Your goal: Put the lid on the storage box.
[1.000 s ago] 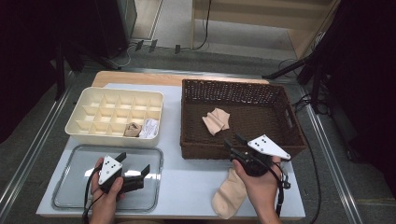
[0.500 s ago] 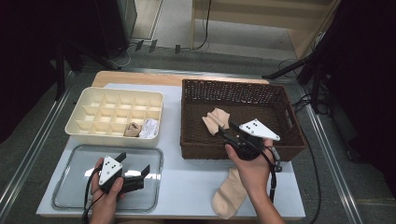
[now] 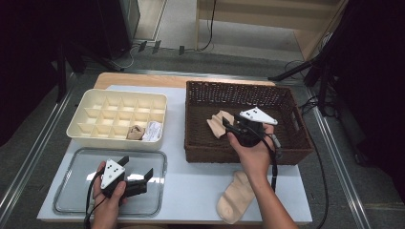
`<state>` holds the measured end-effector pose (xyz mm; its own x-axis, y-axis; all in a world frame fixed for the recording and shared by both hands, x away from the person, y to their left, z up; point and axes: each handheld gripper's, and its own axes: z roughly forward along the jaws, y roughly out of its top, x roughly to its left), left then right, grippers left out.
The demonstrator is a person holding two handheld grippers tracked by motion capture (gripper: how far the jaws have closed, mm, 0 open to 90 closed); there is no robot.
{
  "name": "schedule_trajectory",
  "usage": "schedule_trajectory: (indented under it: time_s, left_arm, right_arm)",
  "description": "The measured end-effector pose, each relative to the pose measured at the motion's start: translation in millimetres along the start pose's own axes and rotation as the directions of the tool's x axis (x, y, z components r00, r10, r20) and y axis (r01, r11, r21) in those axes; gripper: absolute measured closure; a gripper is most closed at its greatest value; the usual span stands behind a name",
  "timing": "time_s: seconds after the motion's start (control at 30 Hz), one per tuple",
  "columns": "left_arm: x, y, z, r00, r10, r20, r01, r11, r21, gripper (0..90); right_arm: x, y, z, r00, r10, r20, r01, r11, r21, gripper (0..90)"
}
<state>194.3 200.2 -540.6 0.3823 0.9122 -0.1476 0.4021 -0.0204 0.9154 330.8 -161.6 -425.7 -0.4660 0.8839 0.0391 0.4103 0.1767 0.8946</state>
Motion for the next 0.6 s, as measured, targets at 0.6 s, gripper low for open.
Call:
schedule_trajectory:
  time_s: [0.6]
  left_arm:
    - [0.6,-0.1,-0.2,1.0,-0.009,0.001,0.009,1.0,-0.002,1.6]
  right_arm:
    - [-7.3,5.6,48.1,0.9992,0.021,0.034,-0.025,0.991,0.133,61.2]
